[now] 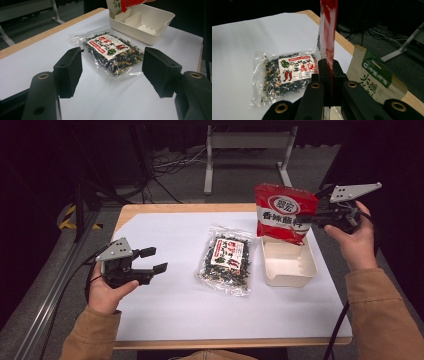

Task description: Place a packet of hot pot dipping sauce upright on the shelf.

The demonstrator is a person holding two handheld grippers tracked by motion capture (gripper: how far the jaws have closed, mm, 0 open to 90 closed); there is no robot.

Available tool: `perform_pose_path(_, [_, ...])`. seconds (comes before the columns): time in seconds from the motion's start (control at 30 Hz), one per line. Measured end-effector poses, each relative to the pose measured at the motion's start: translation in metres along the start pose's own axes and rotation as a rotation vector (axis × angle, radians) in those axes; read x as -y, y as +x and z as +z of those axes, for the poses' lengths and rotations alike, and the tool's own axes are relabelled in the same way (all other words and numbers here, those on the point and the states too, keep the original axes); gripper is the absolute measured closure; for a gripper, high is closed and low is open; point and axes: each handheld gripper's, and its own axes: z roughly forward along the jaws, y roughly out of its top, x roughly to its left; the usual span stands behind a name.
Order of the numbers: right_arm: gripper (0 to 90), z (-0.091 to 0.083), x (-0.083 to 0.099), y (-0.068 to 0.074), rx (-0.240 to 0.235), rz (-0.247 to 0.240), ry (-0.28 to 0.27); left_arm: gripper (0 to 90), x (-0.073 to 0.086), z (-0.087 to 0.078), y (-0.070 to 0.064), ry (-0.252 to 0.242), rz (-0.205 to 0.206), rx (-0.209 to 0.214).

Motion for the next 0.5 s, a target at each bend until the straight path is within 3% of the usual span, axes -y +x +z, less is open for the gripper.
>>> perform_pose_path(0.5, [89.8,0.011,0.019,-0.028,0.007,0.037,0.016,33.3,0.003,0.0,0.001,0.01,-0.011,0.0])
